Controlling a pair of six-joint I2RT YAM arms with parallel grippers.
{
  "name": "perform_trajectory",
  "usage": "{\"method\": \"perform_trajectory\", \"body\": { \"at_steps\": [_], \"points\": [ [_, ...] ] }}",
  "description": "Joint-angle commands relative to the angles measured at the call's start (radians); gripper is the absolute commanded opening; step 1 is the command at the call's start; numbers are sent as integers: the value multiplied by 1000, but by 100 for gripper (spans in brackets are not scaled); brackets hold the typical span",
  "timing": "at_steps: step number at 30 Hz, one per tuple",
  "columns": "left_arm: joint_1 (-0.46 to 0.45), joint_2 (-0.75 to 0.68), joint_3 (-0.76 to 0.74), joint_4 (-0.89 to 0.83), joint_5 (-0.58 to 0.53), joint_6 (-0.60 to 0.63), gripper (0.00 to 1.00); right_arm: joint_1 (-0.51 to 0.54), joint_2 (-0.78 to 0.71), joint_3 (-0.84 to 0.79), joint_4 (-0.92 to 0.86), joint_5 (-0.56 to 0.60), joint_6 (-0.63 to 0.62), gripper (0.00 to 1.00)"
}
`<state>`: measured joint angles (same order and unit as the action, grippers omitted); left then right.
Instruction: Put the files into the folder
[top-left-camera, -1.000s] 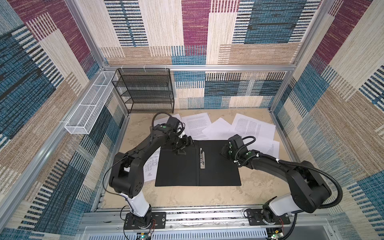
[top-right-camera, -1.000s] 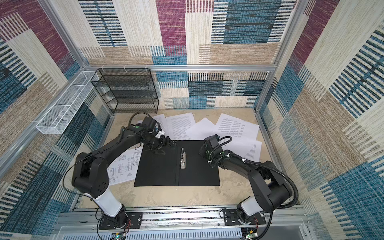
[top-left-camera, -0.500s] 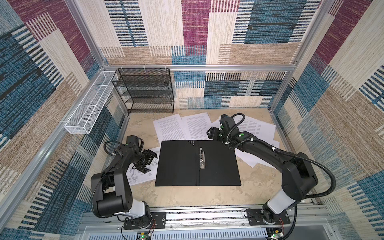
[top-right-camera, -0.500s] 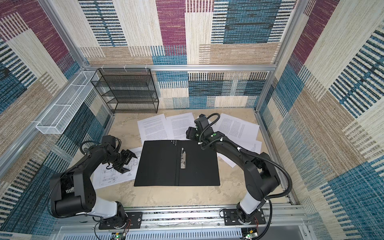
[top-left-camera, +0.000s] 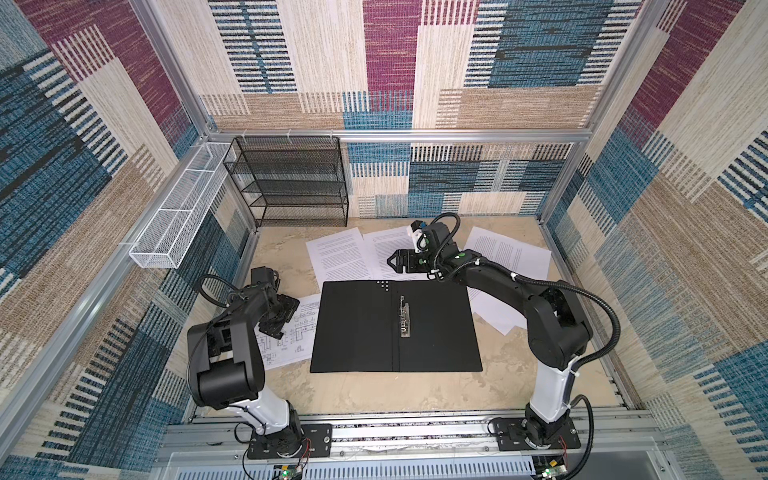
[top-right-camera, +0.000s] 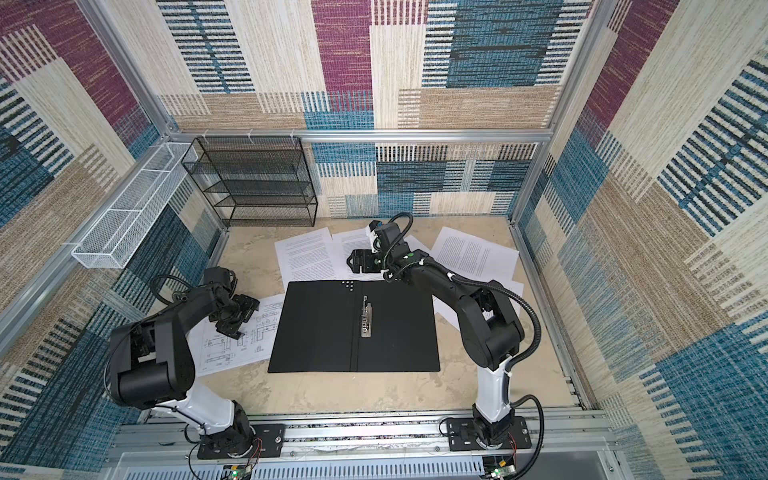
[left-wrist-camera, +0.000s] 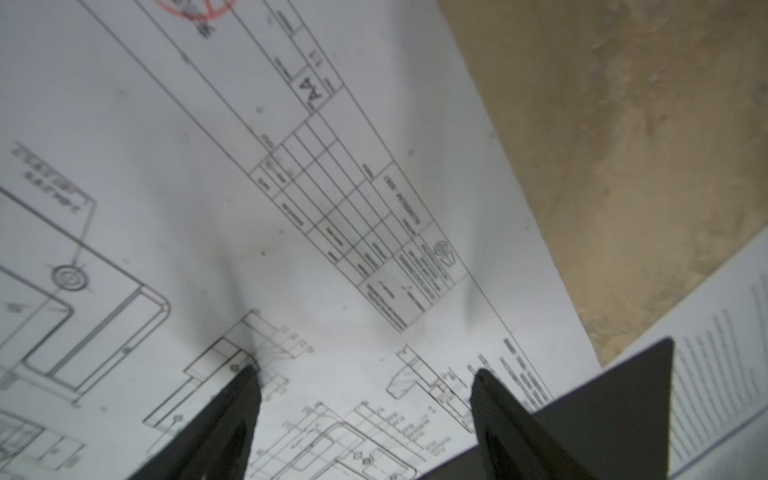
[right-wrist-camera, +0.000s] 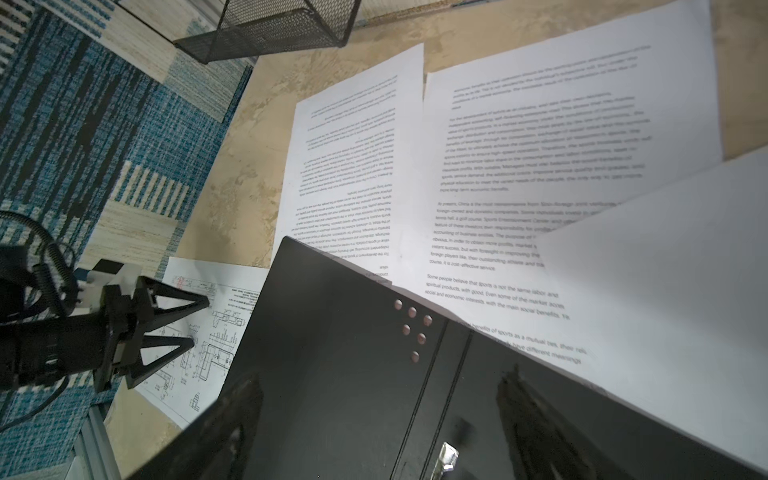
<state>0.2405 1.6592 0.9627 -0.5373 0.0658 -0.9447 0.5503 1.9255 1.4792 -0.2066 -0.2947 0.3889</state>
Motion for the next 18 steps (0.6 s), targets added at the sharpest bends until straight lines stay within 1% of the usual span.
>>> {"method": "perform_trajectory", "body": {
  "at_steps": [1, 4, 6, 9, 12, 16, 18],
  "points": [
    [2, 70, 51, 41, -41, -1, 79, 1, 40, 42, 36, -88, -45, 94],
    [0, 172, 166, 23, -38, 61, 78, 0, 88, 87, 48, -140, -40, 98],
    [-10, 266, 284, -22, -18, 114, 78, 2, 126, 116, 53, -171, -35, 99],
    [-41, 396, 439, -56, 60, 175, 76, 9, 197, 210, 26, -190, -47, 100],
    [-88, 507, 606, -132, 73, 235, 76, 23, 272, 320, -38, -201, -81, 100],
    [-133, 594, 756, -171, 76, 294, 75, 48, 391, 510, -140, -204, -105, 100],
    [-139, 603, 780, -163, 92, 307, 75, 65, 445, 583, -175, -201, -109, 100]
  ]
}}
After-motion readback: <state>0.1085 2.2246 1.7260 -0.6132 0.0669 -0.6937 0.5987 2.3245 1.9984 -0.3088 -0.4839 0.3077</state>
